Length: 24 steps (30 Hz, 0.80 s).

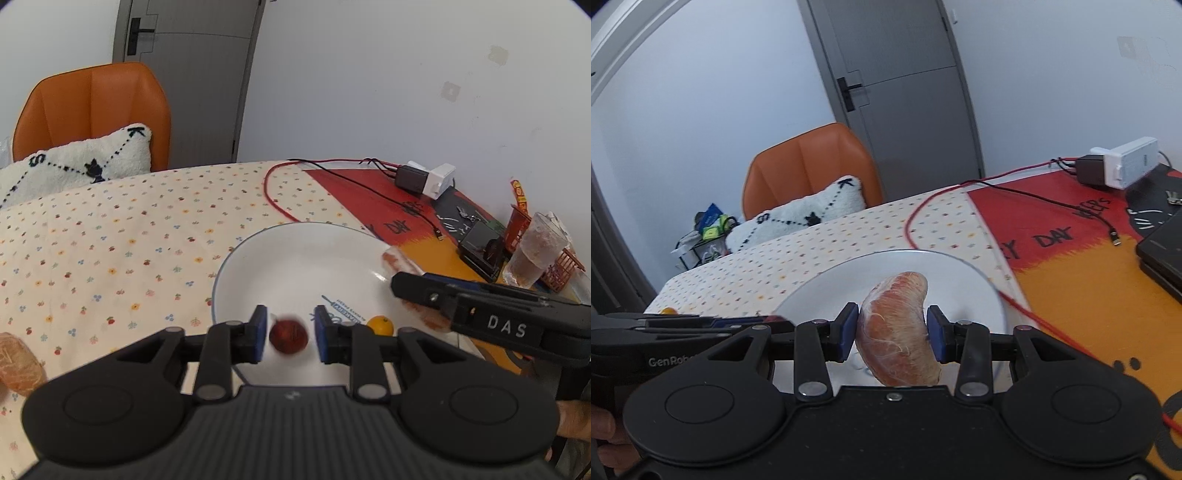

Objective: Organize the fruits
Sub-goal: 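Carry the plum and pomelo segment to the white bowl and release both, then move both open grippers back to the remaining fruits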

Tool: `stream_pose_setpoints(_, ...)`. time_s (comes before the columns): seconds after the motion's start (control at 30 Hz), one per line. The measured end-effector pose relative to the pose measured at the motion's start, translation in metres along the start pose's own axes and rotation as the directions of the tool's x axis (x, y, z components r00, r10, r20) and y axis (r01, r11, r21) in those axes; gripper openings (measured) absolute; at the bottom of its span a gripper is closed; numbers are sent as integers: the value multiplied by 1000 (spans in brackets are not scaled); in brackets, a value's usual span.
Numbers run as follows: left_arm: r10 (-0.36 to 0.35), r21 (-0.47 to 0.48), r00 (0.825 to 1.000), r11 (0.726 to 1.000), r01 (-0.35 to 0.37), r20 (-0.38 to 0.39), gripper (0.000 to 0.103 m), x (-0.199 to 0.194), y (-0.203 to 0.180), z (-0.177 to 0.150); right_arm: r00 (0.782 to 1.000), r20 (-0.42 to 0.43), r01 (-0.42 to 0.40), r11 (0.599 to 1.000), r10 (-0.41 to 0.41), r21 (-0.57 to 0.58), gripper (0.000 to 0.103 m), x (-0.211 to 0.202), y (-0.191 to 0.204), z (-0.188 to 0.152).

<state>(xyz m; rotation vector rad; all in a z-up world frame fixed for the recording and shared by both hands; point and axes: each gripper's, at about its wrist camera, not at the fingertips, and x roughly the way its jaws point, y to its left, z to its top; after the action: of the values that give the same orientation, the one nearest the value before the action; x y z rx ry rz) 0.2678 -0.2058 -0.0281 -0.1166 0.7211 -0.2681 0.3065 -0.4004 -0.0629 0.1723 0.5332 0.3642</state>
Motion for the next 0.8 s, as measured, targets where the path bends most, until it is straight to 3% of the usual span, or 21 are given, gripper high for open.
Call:
stream_pose_setpoints(0.07, 3, -14, 1000, 1000, -3, -7, 31, 0, 4, 0, 1000, 4, 24, 1000, -24, -2, 39, 0, -2, 1)
stream_pose_setpoints(0.27, 26, -53, 1000, 998, -25, 15, 55, -17, 18, 2, 995, -3, 103, 995, -103, 2, 46, -1, -2, 2)
stream_pose_setpoints(0.5, 69, -83, 995, 994, -63, 66, 79, -46, 32, 0, 996, 30, 85, 996, -86, 34, 48, -23, 4, 4)
stream_pose_setpoints(0.8, 117, -106, 988, 989, -106, 97, 86, -81, 53, -15, 997, 45, 57, 998, -58, 12, 66, -42, 33, -4)
